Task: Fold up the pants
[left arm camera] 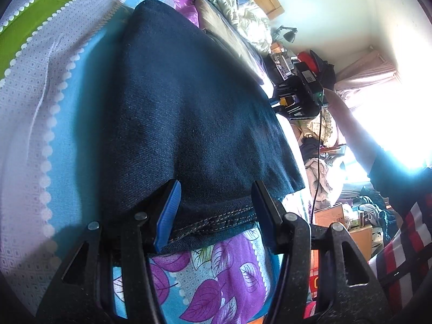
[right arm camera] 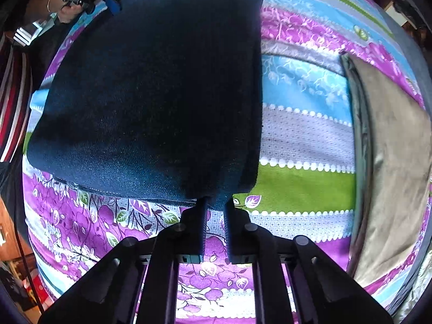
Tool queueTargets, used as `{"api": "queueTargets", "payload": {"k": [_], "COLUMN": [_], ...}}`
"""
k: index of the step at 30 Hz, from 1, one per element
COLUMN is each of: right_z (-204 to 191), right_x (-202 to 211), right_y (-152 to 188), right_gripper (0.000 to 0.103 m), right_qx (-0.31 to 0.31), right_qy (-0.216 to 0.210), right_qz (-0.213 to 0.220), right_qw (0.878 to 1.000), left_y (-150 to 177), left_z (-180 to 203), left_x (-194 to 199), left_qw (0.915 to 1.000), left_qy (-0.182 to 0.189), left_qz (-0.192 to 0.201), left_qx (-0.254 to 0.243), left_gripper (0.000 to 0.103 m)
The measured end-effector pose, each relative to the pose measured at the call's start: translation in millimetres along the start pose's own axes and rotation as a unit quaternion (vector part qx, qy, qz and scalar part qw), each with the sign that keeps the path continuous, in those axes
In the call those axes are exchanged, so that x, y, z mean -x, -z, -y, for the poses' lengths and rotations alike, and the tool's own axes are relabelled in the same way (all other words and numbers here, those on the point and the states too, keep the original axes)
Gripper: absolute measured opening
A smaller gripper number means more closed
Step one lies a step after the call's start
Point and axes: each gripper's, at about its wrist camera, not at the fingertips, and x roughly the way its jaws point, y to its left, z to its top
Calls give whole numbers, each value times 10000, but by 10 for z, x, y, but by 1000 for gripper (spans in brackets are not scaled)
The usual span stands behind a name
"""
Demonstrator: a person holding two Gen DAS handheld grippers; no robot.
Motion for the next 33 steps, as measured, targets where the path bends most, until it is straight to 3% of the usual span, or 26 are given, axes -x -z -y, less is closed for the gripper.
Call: {"api": "queueTargets", "payload": {"k": [2,4,7,9,12,14,15,17,18,19,20,22,25,27,29,30,31,33], "right_z": [30,155,63,13,-244,-639,-888,-1314,-1497,-1724,-1942,-2029,-2114,-1912,-1717,-1637,-1605,-1604], "right_x": [124,117,-132,54,651,892,901,593,273,20,4,111,546,723,763,707,614,420], "right_y": [43,105,153,241,405,409,382,306,308,270,300,350,355,259,140,88,57,115], "right_gripper": [8,8,8,9,11,12,12,12,10,10,11,8,8,51,56,56,56,56], "right_qx": [-83,-627,-942,-1466,-2561,-2864,-2797,-2961,-3245,-3365,-3422,-3973,-4278,-4583,-4925,-5043,-5149,-5334], "right_qy": [161,299,886,1002,1233,887,785,697,418,500,954,752,1454,1861,1962,1861,1827,1596], "right_qz": [209,462,141,385,1489,2386,2635,2474,2134,1821,2097,2203,2991,3207,3338,3330,3222,2856], "right_qw": [9996,9965,9915,9834,9471,9237,9199,9199,9206,9225,9110,8877,8405,8078,7794,7747,7730,7800], "left_y": [5,-4,-1,-15,-43,-40,-29,-6,3,9,18,23,12,-25,-74,-94,-107,-81], "left_z": [-1,-3,-7,4,11,25,36,58,65,67,71,103,203,355,502,517,505,432], "left_x": [5,-1,-5,-4,-7,-16,-17,-20,-22,-21,-21,-20,-15,-14,-20,-45,-72,-150], "left_qw": [10000,10000,10000,10000,9999,9999,9999,9997,9996,9996,9996,9992,9980,9970,9952,9935,9904,9819], "left_qy": [16,33,7,-34,-85,-129,-157,-206,-218,-225,-233,-330,-610,-736,-837,-998,-1268,-1813], "left_qz": [-7,15,38,-13,-77,-56,-33,14,39,59,61,62,104,169,338,389,419,337], "left_qx": [3,-1,-5,34,66,28,-16,-120,-145,-163,-177,-219,-97,-193,-387,-378,-349,-440], "left_gripper": [55,55,55,55,55,55,55,55,55,55,55,55,55,56,61,78,86,86]}}
